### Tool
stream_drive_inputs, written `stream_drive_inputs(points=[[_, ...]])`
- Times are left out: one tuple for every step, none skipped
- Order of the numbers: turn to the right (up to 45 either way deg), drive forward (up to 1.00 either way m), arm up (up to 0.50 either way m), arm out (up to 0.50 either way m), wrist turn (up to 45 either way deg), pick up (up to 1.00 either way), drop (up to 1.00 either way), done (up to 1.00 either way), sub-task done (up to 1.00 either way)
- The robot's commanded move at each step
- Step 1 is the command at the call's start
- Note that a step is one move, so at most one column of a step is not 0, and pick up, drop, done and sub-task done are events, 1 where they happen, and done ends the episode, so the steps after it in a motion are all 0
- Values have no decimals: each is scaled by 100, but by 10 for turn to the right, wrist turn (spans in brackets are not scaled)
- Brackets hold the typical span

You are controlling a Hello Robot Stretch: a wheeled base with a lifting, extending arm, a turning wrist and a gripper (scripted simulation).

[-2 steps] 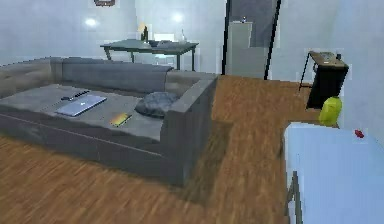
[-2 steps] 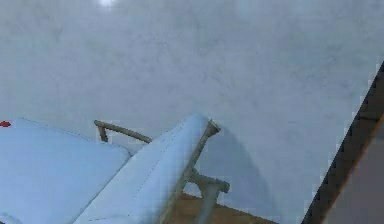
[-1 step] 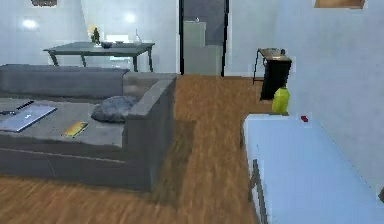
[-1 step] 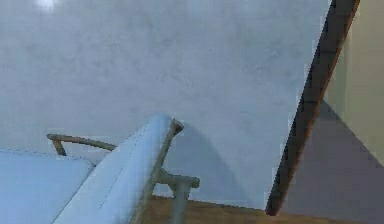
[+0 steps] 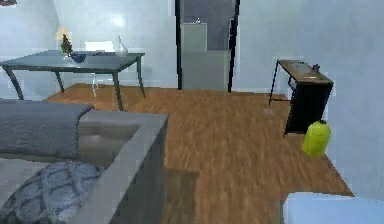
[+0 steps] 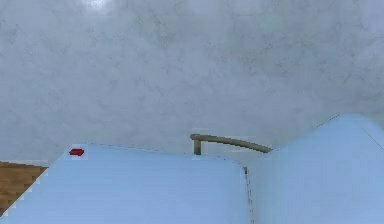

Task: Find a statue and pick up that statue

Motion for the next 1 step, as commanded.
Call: stream_drive_inputs(points=[[30,0,0,0,0,0,0,0,0]])
